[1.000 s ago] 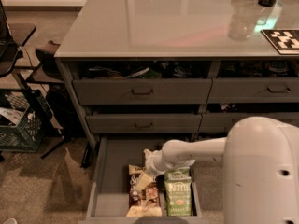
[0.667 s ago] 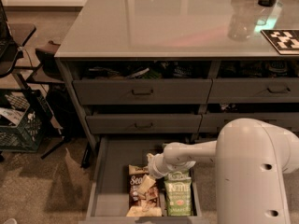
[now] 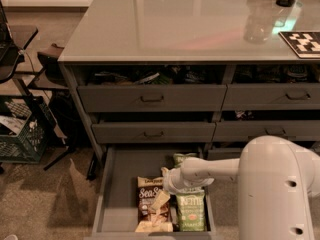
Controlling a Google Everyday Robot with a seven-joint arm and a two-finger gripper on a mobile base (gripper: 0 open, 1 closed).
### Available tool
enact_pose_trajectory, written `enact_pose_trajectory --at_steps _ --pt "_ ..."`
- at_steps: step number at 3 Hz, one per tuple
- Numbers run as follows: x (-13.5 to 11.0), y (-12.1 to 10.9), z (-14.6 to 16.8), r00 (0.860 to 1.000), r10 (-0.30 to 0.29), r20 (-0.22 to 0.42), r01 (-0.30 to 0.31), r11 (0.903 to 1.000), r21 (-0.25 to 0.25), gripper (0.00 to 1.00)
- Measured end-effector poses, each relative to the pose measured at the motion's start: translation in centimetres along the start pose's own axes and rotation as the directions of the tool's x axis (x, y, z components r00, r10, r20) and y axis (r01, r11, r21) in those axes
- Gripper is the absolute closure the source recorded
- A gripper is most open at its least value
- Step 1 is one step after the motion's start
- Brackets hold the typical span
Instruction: Pick brown chip bag from bottom drawer and place on counter
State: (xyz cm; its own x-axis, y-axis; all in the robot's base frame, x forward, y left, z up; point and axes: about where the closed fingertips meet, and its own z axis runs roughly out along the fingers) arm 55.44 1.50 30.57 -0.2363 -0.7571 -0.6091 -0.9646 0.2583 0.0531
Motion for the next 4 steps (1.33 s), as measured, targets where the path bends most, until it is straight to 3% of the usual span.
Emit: enact_pose_trajectory --at_steps 2,3,4 --pt "5.7 -1.1 3.7 0.999 0.031 -0.024 -0.031 0.9995 0.001 0.00" --pt "9.9 -1.1 6.6 0.994 0.022 -0.106 -0.022 0.9997 0.006 0.00" --pt "9.9 -1.1 6.6 0.994 0.022 -0.106 -0.022 0.9997 0.006 0.00"
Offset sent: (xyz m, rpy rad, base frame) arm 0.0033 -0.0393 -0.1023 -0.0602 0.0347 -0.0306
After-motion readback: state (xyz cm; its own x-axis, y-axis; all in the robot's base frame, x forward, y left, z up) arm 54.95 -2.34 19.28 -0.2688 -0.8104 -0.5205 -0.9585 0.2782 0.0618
